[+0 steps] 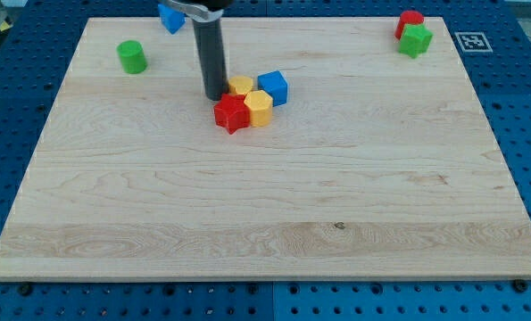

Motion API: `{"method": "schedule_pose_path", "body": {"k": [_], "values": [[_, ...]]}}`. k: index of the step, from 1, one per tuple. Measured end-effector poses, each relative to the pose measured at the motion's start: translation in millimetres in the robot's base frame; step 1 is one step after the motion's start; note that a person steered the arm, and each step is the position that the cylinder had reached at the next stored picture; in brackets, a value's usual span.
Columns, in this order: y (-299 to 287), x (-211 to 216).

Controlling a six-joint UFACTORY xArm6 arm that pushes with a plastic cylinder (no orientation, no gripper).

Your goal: Push the green circle towards the red star

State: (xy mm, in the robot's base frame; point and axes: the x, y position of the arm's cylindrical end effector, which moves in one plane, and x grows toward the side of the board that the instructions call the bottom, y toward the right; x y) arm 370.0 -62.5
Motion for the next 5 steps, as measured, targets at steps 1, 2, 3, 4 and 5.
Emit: {"method": "schedule_pose_path", "body": {"k": [1, 2, 3, 4, 5], "values": [[-0.9, 0.0], [-57.4, 0.0], [-128.1, -2.1], [-175.1, -39.5], [-190.1, -90.3]]}}
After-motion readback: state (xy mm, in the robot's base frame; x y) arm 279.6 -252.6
